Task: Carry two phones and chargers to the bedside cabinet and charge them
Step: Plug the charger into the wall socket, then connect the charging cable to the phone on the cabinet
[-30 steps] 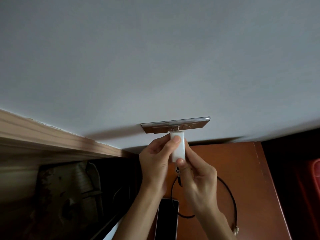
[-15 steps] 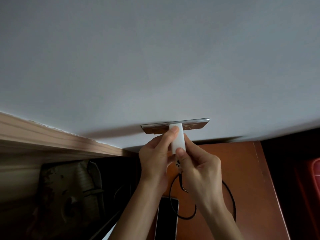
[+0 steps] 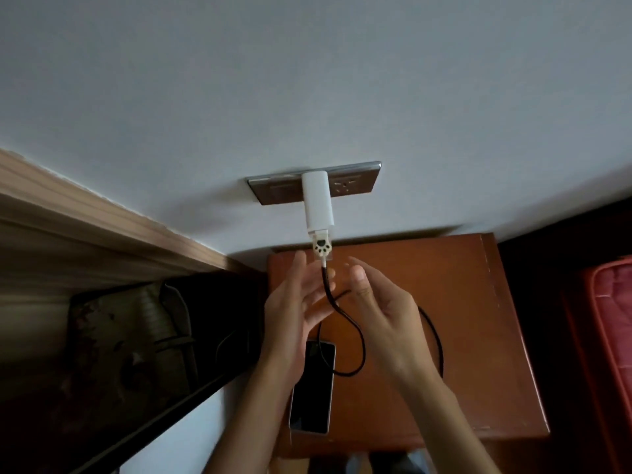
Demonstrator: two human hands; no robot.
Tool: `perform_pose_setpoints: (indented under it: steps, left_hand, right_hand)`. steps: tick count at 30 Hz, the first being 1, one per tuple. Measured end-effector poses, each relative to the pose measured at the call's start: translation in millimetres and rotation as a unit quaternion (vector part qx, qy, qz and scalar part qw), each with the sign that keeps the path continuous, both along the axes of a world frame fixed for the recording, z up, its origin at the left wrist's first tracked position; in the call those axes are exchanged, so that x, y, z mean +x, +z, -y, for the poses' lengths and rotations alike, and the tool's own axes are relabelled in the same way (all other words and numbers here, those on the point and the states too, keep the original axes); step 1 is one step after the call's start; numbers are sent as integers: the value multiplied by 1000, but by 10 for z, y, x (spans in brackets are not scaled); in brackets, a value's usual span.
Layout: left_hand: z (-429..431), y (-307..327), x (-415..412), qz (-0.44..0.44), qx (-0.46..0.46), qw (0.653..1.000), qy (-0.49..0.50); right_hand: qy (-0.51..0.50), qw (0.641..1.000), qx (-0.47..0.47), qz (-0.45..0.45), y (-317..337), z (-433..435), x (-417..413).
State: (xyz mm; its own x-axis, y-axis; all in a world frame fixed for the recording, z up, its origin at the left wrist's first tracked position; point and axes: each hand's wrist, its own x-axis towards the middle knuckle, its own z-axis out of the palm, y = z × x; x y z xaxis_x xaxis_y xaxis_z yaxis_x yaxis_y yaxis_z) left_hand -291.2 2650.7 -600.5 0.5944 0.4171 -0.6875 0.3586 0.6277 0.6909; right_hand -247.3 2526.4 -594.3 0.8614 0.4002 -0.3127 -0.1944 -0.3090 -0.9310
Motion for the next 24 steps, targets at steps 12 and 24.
perform_pose_setpoints:
  steps: [12, 24]
  left_hand:
    - [680, -1310, -1349, -205, 78, 972, -82]
    - [904, -1675, -1790, -217, 299, 914, -168]
  right_hand:
    - [-26, 967, -253, -13, -1250, 1492, -939]
    - [-31, 930, -356, 92, -1690, 2078, -1156]
